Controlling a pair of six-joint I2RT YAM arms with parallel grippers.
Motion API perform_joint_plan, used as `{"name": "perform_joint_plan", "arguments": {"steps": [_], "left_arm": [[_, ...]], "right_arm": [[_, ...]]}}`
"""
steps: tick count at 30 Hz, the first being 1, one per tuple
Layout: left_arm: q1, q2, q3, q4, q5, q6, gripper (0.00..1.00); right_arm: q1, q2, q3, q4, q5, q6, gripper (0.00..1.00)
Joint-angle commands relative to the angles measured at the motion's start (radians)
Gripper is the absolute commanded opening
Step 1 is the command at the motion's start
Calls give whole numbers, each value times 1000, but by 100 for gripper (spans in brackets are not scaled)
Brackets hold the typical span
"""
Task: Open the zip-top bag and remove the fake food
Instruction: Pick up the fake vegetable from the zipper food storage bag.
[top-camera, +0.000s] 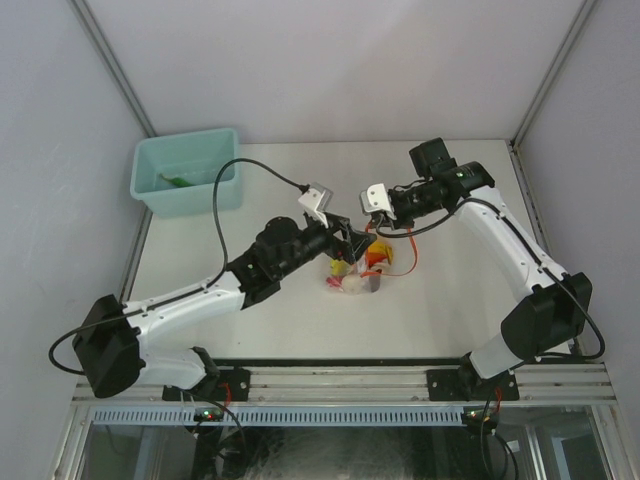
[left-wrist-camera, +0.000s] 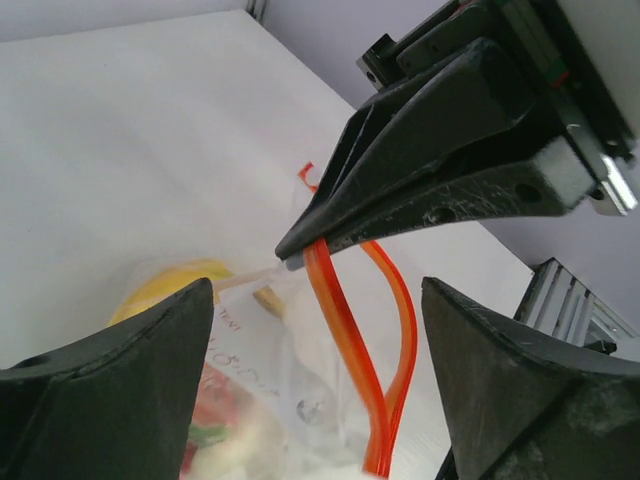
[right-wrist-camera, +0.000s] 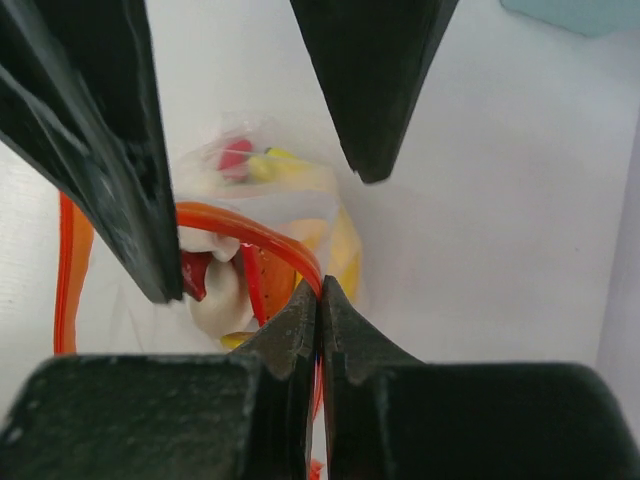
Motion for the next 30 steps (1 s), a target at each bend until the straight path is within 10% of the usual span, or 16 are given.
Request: {"name": "perform_joint_plan", "arguments": {"steps": [1, 8, 14, 21, 30], "left_arm": [[-11, 59, 112, -61, -48, -50, 84], [-11, 92, 138, -171, -45, -20, 66], [-6, 98, 143, -193, -30, -16, 3], [7, 101, 151, -173, -18, -25, 0], [7, 141, 202, -160, 85, -18, 0]], "right_arm": [[-10, -22, -14, 44, -94, 96, 0], [-23, -34, -44, 59, -112, 129, 0], [-46, -49, -66, 93, -109, 238, 0], [-260, -138, -74, 23, -303, 327, 34], [-261, -331, -402, -238, -442, -301, 20]]}}
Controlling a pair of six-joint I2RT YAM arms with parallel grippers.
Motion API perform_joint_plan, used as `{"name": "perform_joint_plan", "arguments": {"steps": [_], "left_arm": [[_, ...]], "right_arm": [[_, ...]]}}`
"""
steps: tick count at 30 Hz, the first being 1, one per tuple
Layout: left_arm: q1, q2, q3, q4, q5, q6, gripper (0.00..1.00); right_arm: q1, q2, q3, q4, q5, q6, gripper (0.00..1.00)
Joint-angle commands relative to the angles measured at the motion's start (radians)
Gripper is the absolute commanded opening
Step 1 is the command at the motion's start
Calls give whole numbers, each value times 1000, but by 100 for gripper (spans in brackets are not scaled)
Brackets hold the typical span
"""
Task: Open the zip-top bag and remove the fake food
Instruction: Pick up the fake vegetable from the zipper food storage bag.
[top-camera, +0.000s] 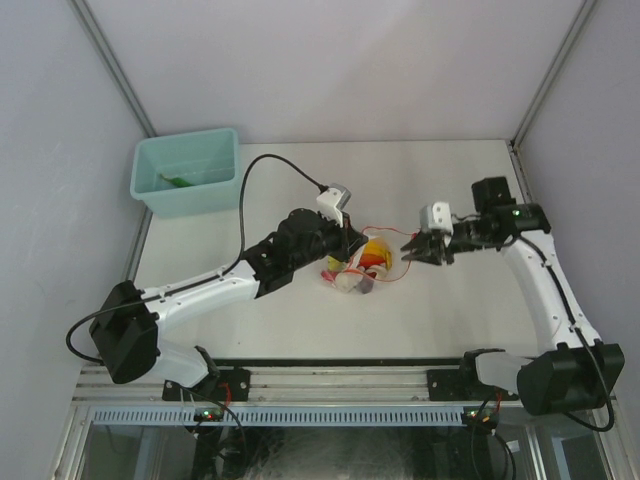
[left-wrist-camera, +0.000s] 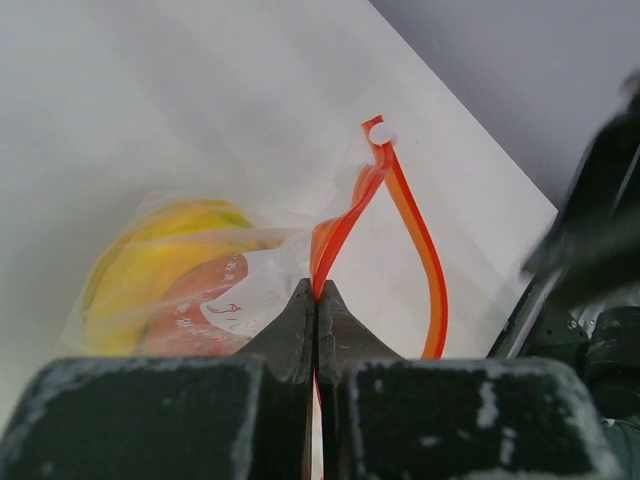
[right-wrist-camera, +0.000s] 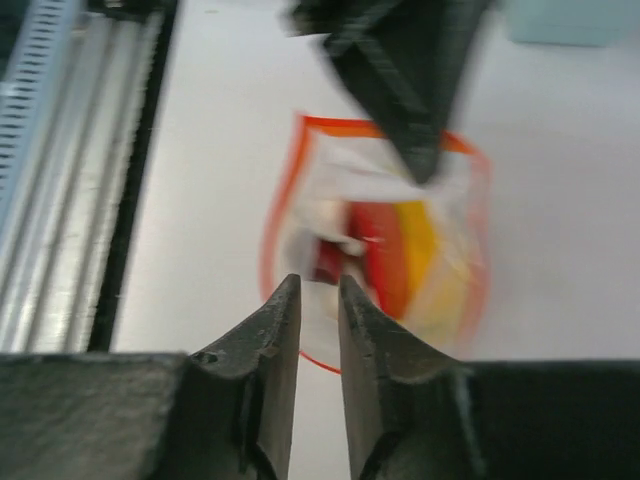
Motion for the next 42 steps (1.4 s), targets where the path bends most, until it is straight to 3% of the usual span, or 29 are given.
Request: {"name": "perform_joint_plan", "arguments": {"steps": [1, 8, 14, 15, 19, 23, 27, 31, 36, 42], "left_arm": [[4, 26, 96, 45, 85, 6, 0], [3, 46, 96, 45, 152, -29, 0], [2, 47, 81, 54, 178, -49, 0], [2, 48, 80, 57, 191, -53, 2], [2, 35, 68, 52, 202, -57, 31], [15, -41, -7, 76, 145, -69, 50], [81, -128, -131, 121, 120, -141, 53], [156, -166, -195, 63, 81, -183, 54], [189, -74, -154, -68, 32, -134, 56], [189, 79, -67, -83, 115, -125, 60]], "right_arm": [[64, -44, -139, -113, -80, -353, 15], [142, -39, -178, 256, 70, -52, 7], [234, -4, -269, 466, 277, 13, 6], [247, -2, -301, 490, 294, 11, 6], [300, 12, -393, 631, 383, 40, 6], [307, 34, -427, 697, 413, 9, 6], [294, 56, -435, 604, 343, -158, 8], [306, 71, -465, 560, 349, -322, 17], [309, 88, -468, 608, 362, -314, 17], [311, 59, -504, 673, 333, -382, 26]]}}
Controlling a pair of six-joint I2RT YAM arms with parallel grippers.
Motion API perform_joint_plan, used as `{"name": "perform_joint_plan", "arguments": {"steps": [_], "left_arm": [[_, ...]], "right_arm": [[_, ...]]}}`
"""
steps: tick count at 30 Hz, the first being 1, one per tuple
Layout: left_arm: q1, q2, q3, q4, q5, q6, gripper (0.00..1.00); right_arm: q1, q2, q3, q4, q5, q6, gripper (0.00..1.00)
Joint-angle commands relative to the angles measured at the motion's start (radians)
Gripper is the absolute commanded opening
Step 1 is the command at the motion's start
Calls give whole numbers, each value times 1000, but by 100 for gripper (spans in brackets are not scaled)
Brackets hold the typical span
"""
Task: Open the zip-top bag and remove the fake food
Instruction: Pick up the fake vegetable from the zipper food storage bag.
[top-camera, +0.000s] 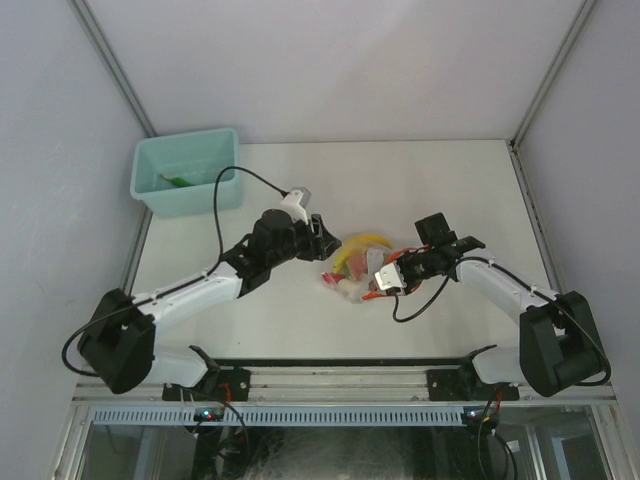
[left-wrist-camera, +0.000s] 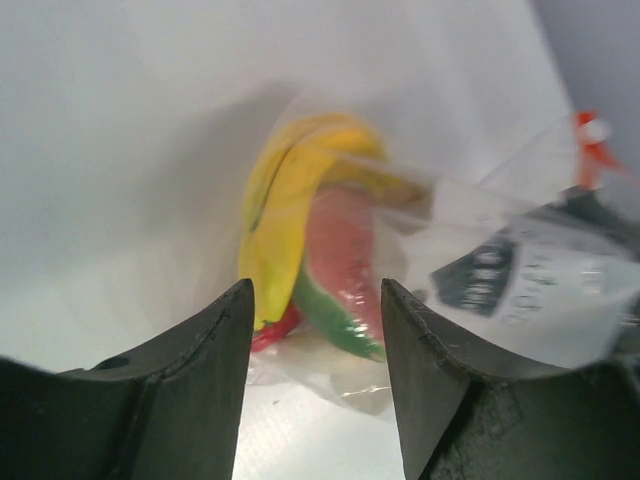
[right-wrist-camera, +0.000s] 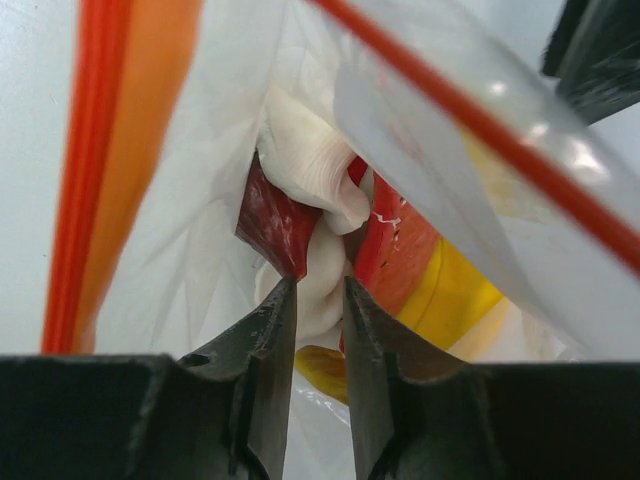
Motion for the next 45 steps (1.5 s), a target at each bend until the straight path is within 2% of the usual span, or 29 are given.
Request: {"name": "perform_joint_plan", "arguments": {"steps": [1, 4, 8, 14, 24, 30, 32, 37, 43, 45], "left_arm": [[-1, 77, 87, -21, 59, 13, 60], [-1, 104, 89, -15, 87, 19, 60], [-1, 138, 88, -1, 119, 10, 60], [-1, 165, 78, 30, 151, -14, 57], [-1, 193, 76, 61, 191, -50, 51], [-1, 208, 75, 71, 204, -58, 51], [-1, 211, 73, 71, 208, -59, 50], [-1, 218, 68, 80, 218, -60, 50], [1, 214, 55, 83, 202, -60, 49], [8, 211, 48, 83, 196, -65, 48]], "right_arm": [[9, -42, -42, 83, -53, -91, 29], [25, -48, -54, 90, -70, -124, 35], [51, -32, -68, 87, -72, -177, 39], [87, -15, -85, 151, -85, -133, 40], [140, 12, -133, 160, -67, -216, 44], [170, 35, -191, 281, -10, -213, 45], [176, 42, -192, 327, -8, -167, 41], [183, 46, -192, 370, 11, -110, 21], [170, -2, -183, 329, 8, -46, 2], [149, -26, -164, 293, -6, -26, 0]]}}
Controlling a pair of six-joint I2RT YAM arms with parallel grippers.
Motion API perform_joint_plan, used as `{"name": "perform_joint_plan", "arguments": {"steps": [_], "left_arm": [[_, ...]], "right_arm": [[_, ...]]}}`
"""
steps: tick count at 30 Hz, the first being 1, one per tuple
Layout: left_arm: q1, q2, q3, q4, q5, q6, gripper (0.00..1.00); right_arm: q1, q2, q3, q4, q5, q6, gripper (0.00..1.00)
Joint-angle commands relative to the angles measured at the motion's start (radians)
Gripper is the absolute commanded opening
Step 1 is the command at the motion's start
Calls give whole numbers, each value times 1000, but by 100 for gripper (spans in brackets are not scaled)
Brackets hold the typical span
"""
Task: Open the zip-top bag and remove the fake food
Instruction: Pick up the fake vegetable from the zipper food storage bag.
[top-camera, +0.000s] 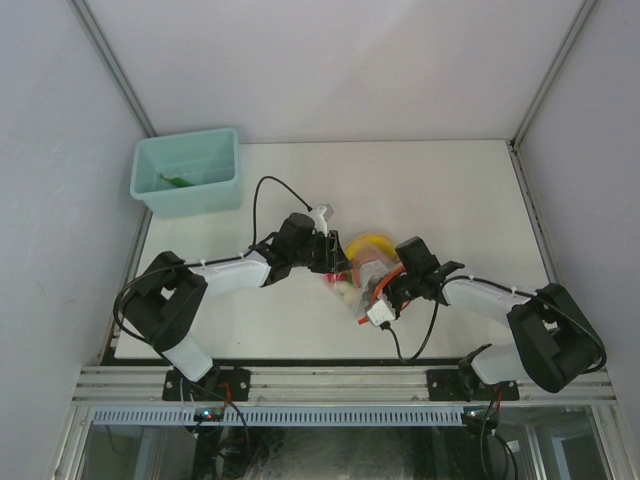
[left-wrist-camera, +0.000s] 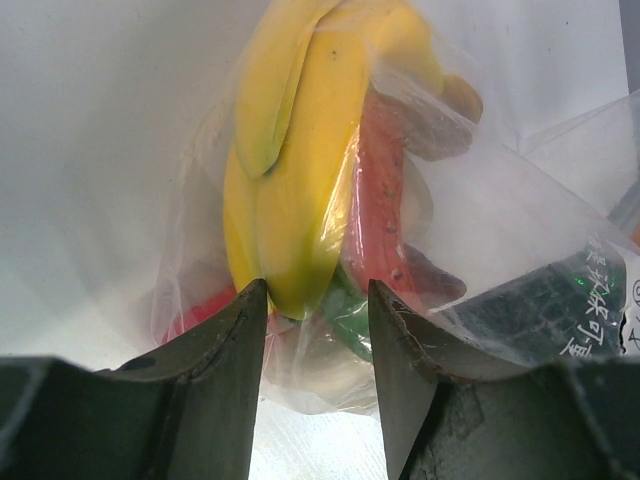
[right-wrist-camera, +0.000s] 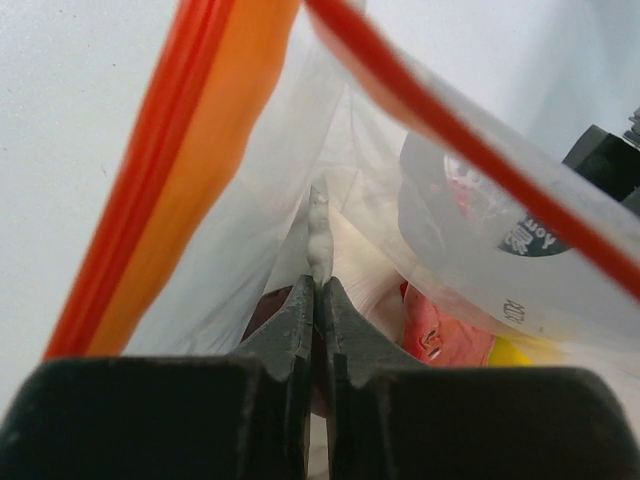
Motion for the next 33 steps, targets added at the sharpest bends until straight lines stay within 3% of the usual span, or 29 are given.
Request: {"name": "perform_joint_plan", "arguments": {"steps": [1, 9, 22, 33], "left_arm": [[12, -8, 8, 40, 10, -18, 47], [40, -37, -33, 52, -18, -37, 48], [58, -122, -78, 75, -30, -9, 51], [58, -174, -96, 106, -46, 14, 51]], "right_arm": [[-36, -72, 36, -37, -30, 78, 0], [-127, -168, 76, -151, -139, 146, 0], [-255, -255, 85, -384, -230, -9, 0], [-308, -295, 129, -471, -289, 47, 0]]}}
